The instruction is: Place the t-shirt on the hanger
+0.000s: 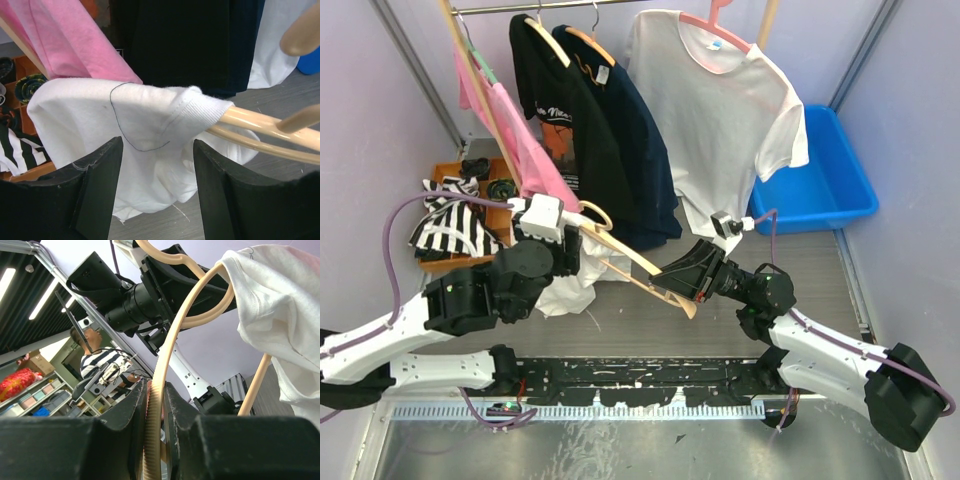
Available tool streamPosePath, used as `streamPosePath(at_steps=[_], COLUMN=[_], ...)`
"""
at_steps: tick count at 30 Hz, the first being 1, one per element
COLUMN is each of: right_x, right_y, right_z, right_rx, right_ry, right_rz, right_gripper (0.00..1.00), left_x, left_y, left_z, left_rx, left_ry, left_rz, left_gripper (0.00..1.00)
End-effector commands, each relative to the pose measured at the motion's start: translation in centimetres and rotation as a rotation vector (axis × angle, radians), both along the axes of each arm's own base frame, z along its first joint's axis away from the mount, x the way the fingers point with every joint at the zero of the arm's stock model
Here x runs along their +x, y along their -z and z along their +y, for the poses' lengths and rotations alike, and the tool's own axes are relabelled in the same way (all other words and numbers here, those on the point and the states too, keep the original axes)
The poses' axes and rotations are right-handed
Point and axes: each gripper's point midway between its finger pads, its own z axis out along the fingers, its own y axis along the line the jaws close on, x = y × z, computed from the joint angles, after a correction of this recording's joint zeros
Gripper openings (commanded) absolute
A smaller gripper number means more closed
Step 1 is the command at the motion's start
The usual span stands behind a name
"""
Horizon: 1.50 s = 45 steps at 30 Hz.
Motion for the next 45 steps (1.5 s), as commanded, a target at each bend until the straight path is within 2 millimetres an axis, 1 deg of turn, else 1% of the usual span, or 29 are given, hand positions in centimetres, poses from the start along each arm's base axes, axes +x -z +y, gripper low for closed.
streamPosePath(at_steps=[1,2,3,4,6,7,8,9,10,16,18,20,24,30,31,33,36,38,45], right_x=[-1.3,-1.4,-1.4,-1.4,-1.4,-1.5,-1.4,-1.4,-1.3,-0.4,0.2,0.5,1.9,3.8,4.1,5.0,5.7,6.0,6.6], right_y=[-4.3,-4.3,-4.4,-4.5,-4.7,-4.8,-4.9,-5.0,-5.2,-5.5,-5.2,-5.3,-5.0,-5.8,-6.6,-6.6,-7.0,-6.9,-7.5], right_z=[-1.6,-1.6,-1.6,-1.7,-1.7,-1.7,-1.7,-1.7,-1.7,-1.5,-1.2,-1.2,-0.9,-0.9,-1.1,-1.2,-1.7,-2.1,-4.1], right_rx=[0.138,0.139,0.141,0.142,0.143,0.144,0.142,0.140,0.138,0.076,0.029,0.008,-0.077,-0.230,-0.256,-0.337,-0.416,-0.484,-0.682], right_ry=[0.018,0.016,0.016,0.016,0.016,0.018,0.020,0.024,0.028,0.093,0.123,0.144,0.197,0.301,0.322,0.368,0.418,0.442,0.525], right_rz=[-0.141,-0.141,-0.142,-0.143,-0.146,-0.149,-0.150,-0.151,-0.153,-0.137,-0.122,-0.110,-0.059,-0.004,-0.007,0.013,0.032,0.052,0.062], right_gripper=[0.01,0.01,0.01,0.01,0.01,0.01,0.01,0.01,0.01,0.01,0.01,0.01,0.01,0.01,0.01,0.01,0.01,0.01,0.01], left_x=[1.1,1.2,1.4,1.4,1.4,1.4,1.3,1.2,1.0,-0.2,-0.6,-1.0,-1.5,-2.3,-2.5,-2.7,-3.0,-3.1,-3.4], left_y=[-0.7,-0.7,-0.8,-0.9,-1.2,-1.3,-1.4,-1.6,-1.8,-3.0,-3.3,-3.7,-4.5,-5.3,-5.4,-5.6,-5.7,-5.6,-5.2], left_z=[0.0,0.1,0.2,0.1,0.1,0.2,0.2,0.3,0.4,0.7,0.8,0.8,0.8,0.4,0.2,0.0,-0.3,-0.6,-1.6], left_rx=[-0.046,-0.045,-0.049,-0.050,-0.057,-0.057,-0.058,-0.056,-0.058,-0.062,-0.072,-0.083,-0.093,-0.112,-0.116,-0.126,-0.133,-0.134,-0.131], left_ry=[-0.076,-0.089,-0.096,-0.098,-0.098,-0.097,-0.094,-0.090,-0.085,-0.021,0.000,0.017,0.047,0.100,0.111,0.129,0.150,0.158,0.193], left_rz=[-0.026,-0.026,-0.026,-0.025,-0.022,-0.017,-0.012,-0.004,0.003,0.064,0.079,0.089,0.109,0.141,0.147,0.157,0.169,0.177,0.203], left_gripper=[0.65,0.62,0.57,0.50,0.30,0.17,0.08,0.02,0.00,0.00,0.00,0.00,0.00,0.00,0.00,0.00,0.00,0.00,0.00])
